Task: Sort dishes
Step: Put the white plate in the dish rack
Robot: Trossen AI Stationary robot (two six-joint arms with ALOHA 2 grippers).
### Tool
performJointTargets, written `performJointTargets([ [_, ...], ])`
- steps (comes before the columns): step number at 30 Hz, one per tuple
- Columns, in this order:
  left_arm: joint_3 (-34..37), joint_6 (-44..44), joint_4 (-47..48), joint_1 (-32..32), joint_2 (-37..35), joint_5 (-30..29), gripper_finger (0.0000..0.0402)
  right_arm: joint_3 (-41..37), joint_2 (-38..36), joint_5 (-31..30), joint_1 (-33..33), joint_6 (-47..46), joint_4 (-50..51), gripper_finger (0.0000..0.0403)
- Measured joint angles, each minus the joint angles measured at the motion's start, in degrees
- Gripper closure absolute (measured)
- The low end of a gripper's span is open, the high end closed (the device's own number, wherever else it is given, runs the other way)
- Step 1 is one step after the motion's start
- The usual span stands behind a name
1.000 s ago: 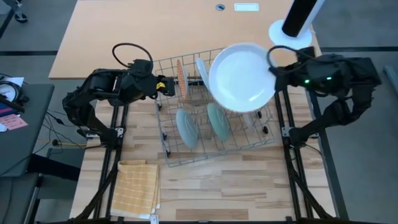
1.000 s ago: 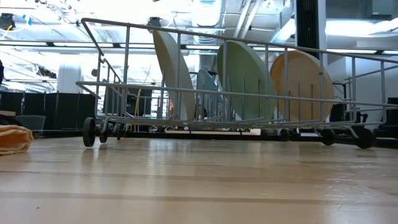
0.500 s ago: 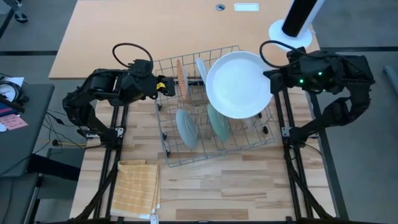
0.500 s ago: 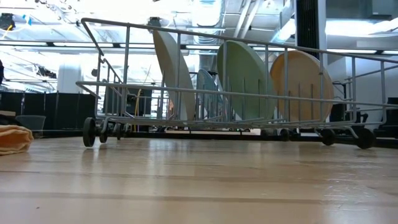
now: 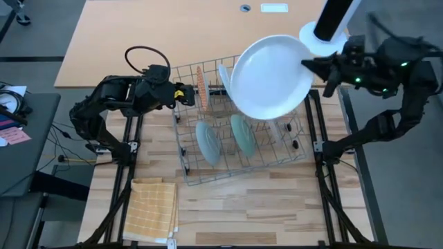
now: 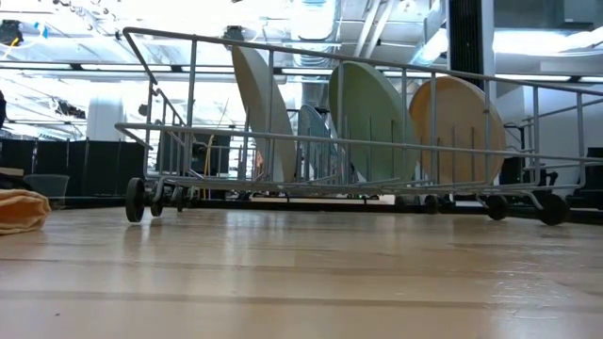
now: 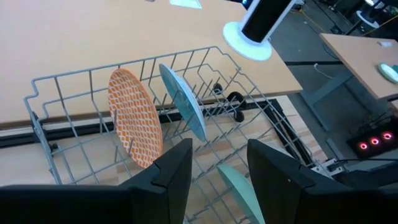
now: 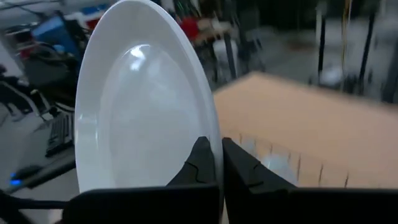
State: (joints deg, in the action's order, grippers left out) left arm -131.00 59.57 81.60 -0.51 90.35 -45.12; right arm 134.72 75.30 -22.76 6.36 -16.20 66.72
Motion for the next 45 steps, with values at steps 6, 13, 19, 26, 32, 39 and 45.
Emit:
performJointTargets([
  [6,0.0,0.0,0.0,0.0,0.0,0.0,0.0253,0.0,-0.9,4.2,-0.4,27.9,-11.4,0.0401],
  [13,0.0,0.1,0.0,0.0,0.0,0.0,0.0253,0.0,-0.7,22.1,-0.1,42.5,-19.3,0.0403],
  [19,0.0,0.1,0.0,0.1,0.0,-0.4,0.0253,0.0,-0.7,43.1,1.7,35.6,-26.2,0.0402],
  [26,0.0,-1.4,0.0,2.0,0.0,-0.8,0.0253,0.1,0.4,61.7,5.1,26.2,-43.4,0.0402],
  [32,0.0,-1.6,-0.1,3.6,0.0,-0.8,0.0253,0.1,2.6,72.4,8.5,18.0,-52.1,0.0402],
  [39,0.0,-2.5,-0.1,4.0,0.0,-0.8,0.0253,0.1,7.0,78.2,9.3,8.1,-65.4,0.0402],
  [45,0.0,-2.7,-0.1,4.0,0.0,0.1,0.0253,0.0,11.4,82.2,10.3,-3.1,-88.6,0.0402],
])
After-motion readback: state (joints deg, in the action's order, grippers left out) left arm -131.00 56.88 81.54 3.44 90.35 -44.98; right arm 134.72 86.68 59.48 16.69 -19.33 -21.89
